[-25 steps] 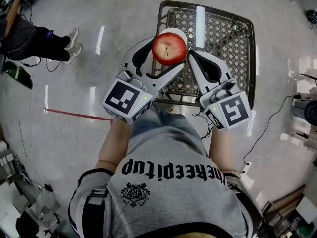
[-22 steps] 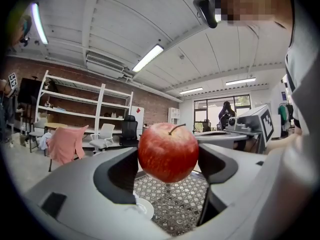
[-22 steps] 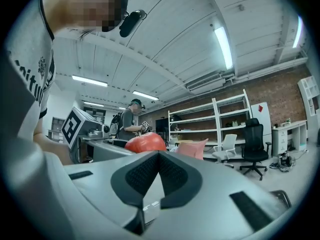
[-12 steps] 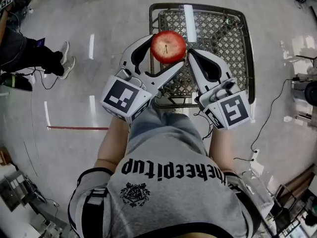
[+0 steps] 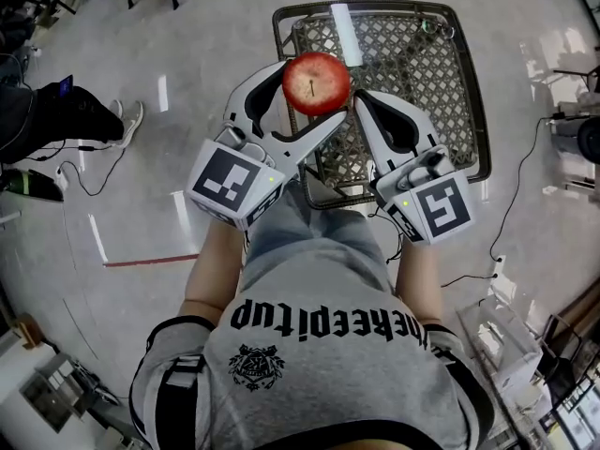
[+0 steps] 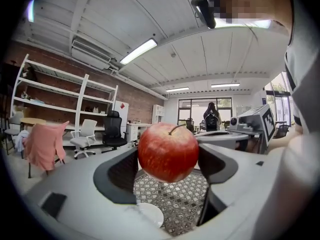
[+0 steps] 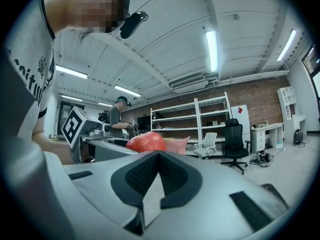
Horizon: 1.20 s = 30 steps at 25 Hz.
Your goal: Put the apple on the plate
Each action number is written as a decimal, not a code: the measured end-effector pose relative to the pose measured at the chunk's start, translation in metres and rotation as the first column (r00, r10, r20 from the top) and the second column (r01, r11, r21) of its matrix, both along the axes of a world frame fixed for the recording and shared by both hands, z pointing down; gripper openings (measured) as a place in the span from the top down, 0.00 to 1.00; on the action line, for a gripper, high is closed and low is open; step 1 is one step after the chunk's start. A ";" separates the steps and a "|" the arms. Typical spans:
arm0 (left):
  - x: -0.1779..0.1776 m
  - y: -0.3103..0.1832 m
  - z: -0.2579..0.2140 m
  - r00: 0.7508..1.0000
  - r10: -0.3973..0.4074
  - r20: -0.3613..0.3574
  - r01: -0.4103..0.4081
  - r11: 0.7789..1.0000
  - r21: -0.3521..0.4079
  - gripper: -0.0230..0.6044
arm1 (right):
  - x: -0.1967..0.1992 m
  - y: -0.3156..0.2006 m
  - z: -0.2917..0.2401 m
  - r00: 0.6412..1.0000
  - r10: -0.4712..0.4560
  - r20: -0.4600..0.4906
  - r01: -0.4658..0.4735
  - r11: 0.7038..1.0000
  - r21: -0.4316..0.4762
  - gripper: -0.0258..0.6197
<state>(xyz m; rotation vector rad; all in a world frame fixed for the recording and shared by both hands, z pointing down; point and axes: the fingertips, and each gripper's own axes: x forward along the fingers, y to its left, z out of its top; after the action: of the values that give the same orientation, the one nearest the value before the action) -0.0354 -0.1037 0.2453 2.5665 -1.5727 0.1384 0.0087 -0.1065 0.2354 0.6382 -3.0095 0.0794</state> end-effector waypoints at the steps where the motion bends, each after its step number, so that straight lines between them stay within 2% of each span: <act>1: -0.003 -0.002 0.001 1.000 0.009 -0.001 -0.009 1.000 -0.002 0.32 | -0.003 -0.001 0.001 1.000 0.011 -0.001 -0.011 1.000 -0.003 0.95; 9: -0.020 -0.012 0.012 0.995 0.100 -0.006 -0.100 0.995 -0.019 0.32 | -0.021 -0.009 0.012 0.995 0.099 -0.009 -0.100 0.995 -0.025 0.95; 18: -0.030 -0.029 0.030 0.978 0.210 -0.009 -0.210 0.977 -0.046 0.32 | -0.036 -0.020 0.028 0.980 0.198 -0.019 -0.199 0.979 -0.048 0.95; 30: -0.027 -0.042 0.050 0.950 0.312 0.020 -0.310 0.948 -0.074 0.32 | -0.027 -0.025 0.041 0.949 0.312 -0.046 -0.314 0.947 -0.067 0.95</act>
<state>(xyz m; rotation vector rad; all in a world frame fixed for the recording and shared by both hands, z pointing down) -0.0620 -0.1456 0.2958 2.7493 -1.1367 0.2605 -0.0182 -0.1320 0.2766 1.0912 -2.8280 0.1908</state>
